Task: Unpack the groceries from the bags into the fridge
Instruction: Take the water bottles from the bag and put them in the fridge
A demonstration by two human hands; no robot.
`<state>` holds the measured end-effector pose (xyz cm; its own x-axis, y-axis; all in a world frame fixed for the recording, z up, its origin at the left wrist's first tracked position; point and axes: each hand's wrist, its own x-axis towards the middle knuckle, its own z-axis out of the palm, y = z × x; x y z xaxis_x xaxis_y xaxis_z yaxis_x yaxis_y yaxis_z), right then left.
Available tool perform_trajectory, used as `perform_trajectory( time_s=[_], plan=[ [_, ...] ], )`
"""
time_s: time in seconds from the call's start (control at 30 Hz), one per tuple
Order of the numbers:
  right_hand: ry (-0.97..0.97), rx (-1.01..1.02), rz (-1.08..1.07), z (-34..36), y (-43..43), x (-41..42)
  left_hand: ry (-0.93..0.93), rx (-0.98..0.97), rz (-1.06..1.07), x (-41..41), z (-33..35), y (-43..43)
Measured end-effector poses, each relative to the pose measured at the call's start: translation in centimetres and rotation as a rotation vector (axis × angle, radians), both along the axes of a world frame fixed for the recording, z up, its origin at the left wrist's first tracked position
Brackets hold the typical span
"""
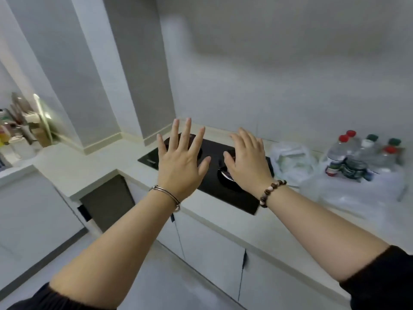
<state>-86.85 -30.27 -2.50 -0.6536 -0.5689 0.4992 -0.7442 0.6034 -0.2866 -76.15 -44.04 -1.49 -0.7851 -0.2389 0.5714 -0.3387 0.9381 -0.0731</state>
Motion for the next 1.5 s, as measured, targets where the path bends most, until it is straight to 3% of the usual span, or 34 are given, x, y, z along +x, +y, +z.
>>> perform_trajectory(
  time_s=[0.43,0.6,0.9,1.17,1.3,1.5],
  plan=[
    [-0.163,0.019,-0.333,-6.9,12.8,-14.0,-0.132,0.237,-0.292,-19.3,-7.3,11.0],
    [-0.239,0.053,-0.428,-8.4,13.4,-18.5,-0.165,0.310,-0.367,-25.0,-9.0,11.2],
    [-0.202,0.146,-0.540,-7.2,12.3,-27.5,-0.225,0.413,-0.522,-37.1,-8.7,9.6],
    [-0.196,0.171,-0.622,-7.0,16.7,-34.6,-0.324,0.559,-0.629,-45.8,-10.3,15.2],
    [-0.154,0.297,-0.679,-7.3,20.0,-38.6,-0.480,0.564,-0.663,-49.4,-11.9,18.7],
    [-0.287,0.550,-0.802,-8.9,24.5,-43.1,-0.510,0.766,-0.685,-53.9,-12.7,23.2]
  ],
)
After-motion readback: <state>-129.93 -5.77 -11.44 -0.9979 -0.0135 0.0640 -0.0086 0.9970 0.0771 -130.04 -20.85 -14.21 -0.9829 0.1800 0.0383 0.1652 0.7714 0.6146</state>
